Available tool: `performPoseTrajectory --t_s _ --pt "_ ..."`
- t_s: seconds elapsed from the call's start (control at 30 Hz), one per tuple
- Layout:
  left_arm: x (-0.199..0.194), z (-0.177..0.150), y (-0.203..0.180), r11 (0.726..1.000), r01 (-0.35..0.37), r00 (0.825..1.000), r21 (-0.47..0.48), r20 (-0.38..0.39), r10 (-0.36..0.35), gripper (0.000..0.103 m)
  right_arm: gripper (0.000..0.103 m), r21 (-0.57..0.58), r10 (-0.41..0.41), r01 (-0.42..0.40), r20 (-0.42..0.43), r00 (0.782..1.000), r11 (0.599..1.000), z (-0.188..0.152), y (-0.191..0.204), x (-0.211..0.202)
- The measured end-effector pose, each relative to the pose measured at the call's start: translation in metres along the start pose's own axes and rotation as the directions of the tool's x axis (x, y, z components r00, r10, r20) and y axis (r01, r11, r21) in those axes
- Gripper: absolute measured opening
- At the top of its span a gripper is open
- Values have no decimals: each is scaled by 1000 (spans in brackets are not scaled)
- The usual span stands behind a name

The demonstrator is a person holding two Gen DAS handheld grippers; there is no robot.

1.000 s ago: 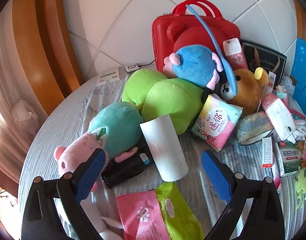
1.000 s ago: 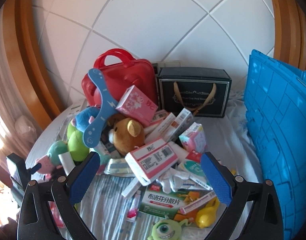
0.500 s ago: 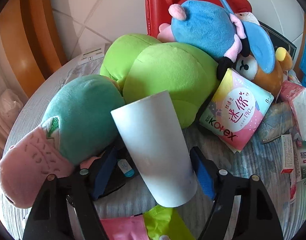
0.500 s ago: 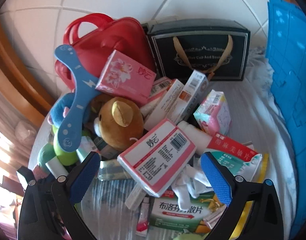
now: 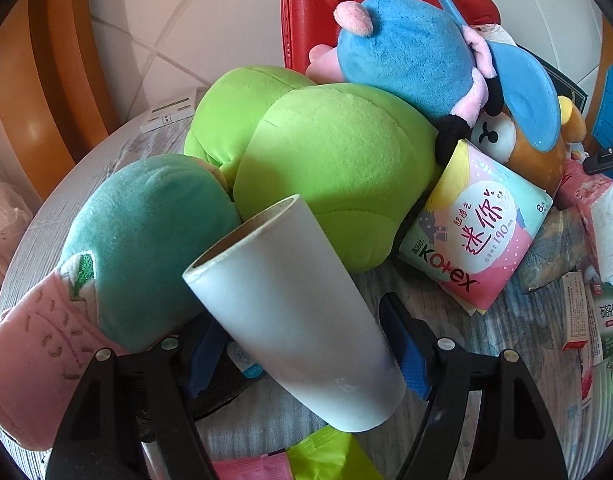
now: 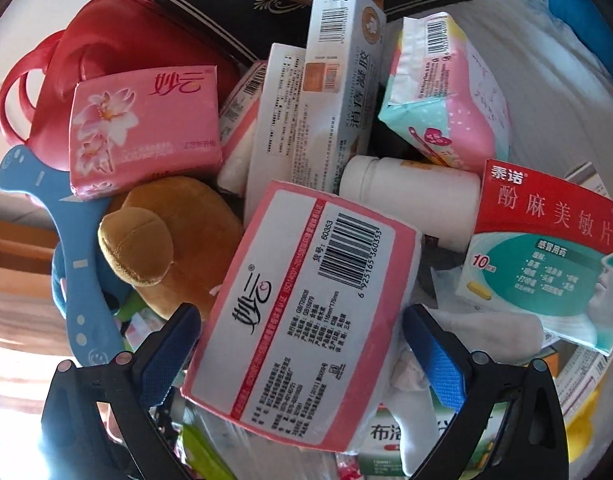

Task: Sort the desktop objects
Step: 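Grasp the white paper tube with the left tool while the right tool grasps the pink pad pack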

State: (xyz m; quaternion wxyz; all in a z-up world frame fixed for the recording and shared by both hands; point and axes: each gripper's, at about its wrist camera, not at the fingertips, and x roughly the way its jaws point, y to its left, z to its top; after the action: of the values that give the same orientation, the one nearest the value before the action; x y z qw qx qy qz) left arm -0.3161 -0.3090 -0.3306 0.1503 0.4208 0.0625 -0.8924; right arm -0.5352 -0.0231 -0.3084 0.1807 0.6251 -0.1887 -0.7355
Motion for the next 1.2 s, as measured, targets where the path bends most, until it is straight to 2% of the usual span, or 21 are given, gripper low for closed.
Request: performPoseTrajectory --t_s 0.17,0.27,0.33,0.4,0.67,0.9,0.93,1.2 --pt "5 3 -1 1000 13 1000 15 -9 -13 74 102 -63 -72 71 -25 997 996 -4 9 19" --pt "-2 1 4 999 29 1000 15 0 -29 61 87 -121 -42 42 1 999 992 -16 11 15" --pt "-7 0 7 999 38 999 7 4 -38 52 84 -158 -28 29 10 1000 987 -26 12 9" --pt "-11 -3 8 999 46 999 4 5 -46 49 84 -185 -10 13 21 1000 983 -36 14 2" --pt "-38 -12 3 995 93 995 42 29 -94 48 84 -215 96 -87 30 995 973 -65 24 -31" --pt "-52 -15 3 990 127 991 61 43 -129 47 84 -282 133 -106 78 988 954 -84 41 -63" --pt "-56 -15 1 989 131 990 63 49 -134 47 84 -289 136 -107 83 987 951 -78 53 -66" --pt "-85 -1 -13 982 152 981 116 105 -164 46 84 -333 186 -128 149 971 934 -92 64 -106"
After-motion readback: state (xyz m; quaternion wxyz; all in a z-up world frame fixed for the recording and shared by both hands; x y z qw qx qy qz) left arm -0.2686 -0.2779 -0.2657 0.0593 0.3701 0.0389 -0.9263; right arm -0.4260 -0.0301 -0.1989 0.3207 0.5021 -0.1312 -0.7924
